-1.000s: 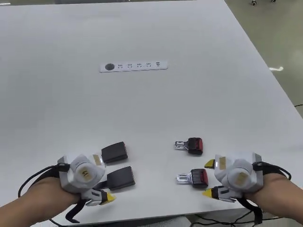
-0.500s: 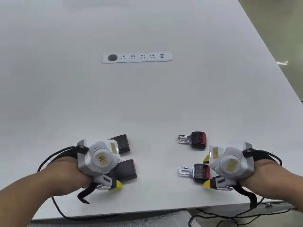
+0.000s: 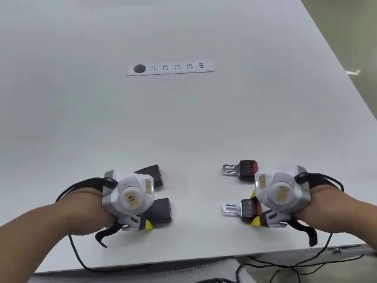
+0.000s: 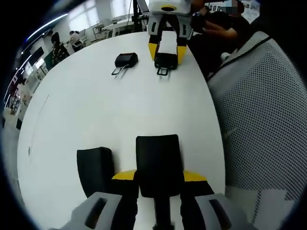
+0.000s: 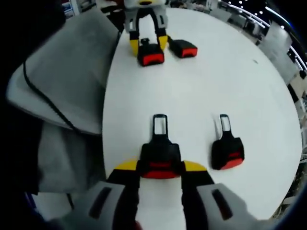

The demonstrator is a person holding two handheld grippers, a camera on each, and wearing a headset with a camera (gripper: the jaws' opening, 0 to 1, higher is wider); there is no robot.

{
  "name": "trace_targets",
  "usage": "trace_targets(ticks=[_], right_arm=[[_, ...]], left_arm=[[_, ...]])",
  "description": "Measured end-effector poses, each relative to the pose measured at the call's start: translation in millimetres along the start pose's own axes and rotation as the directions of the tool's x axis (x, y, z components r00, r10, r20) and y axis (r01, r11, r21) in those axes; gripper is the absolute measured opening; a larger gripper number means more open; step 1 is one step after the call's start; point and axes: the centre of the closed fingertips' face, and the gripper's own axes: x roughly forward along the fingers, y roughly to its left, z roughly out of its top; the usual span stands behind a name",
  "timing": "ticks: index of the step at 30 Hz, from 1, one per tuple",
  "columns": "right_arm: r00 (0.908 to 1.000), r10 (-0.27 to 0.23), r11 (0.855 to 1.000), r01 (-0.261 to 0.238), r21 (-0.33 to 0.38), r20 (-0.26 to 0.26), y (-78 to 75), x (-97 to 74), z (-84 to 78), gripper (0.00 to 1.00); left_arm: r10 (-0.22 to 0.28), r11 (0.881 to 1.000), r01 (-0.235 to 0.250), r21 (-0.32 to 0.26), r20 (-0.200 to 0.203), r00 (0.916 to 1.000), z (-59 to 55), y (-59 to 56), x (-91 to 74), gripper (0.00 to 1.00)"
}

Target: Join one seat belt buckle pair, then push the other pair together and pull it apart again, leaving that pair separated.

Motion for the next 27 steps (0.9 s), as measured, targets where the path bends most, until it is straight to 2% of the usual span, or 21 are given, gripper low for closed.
trace_targets(ticks=[7,17,27], right_arm=[[0.9999,0.015,1.000,-0.015,-0.006,0.005,0.9,-0.4,-0.9,0.32],[1.0000,0.000,1.000,0.000,0.026,-0.002,-1.2,1.2,2.9,0.33],[0.9994,-0.006,1.000,0.006,0.005,0.035,-1.6,11.3,28.3,0.33]], left_arm=[[-0.009,1.000,0.009,0.005,-0.005,1.0000,0.8,-0.4,0.6,0.34],[-0.010,1.000,0.010,0.011,-0.029,0.9995,0.2,-1.0,0.9,0.34],[-0.017,1.000,0.018,0.026,-0.057,0.9983,0.5,-0.5,1.8,0.34]])
